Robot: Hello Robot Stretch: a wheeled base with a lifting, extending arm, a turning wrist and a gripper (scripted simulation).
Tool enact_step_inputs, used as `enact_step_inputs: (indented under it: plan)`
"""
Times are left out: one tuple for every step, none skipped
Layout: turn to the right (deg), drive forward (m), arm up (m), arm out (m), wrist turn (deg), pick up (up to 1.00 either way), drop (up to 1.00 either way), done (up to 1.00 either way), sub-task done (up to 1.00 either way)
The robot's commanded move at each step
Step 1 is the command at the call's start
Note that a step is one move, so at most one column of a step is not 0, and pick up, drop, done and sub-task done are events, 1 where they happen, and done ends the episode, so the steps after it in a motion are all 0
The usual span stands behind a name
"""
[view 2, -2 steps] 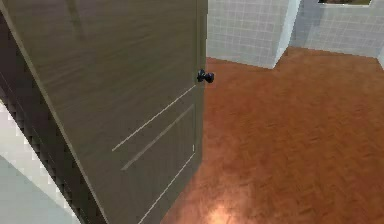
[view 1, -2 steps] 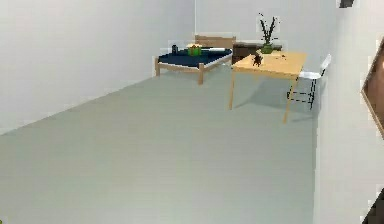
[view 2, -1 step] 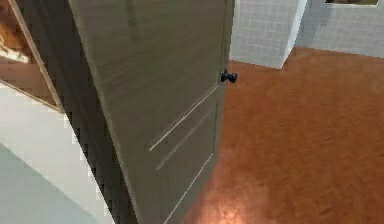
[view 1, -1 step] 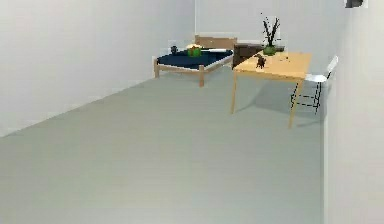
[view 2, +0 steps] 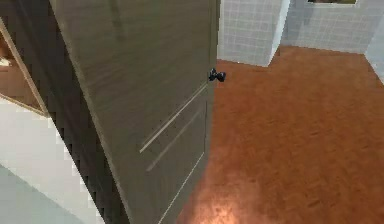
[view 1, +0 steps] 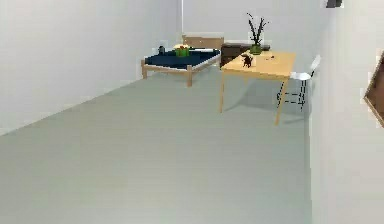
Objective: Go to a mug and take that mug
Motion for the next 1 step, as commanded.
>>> enact_step_inputs:
  plan:
    - [0.0, 1.0, 0.0, 0.0, 0.0, 0.0, 0.0, 0.0, 0.0]
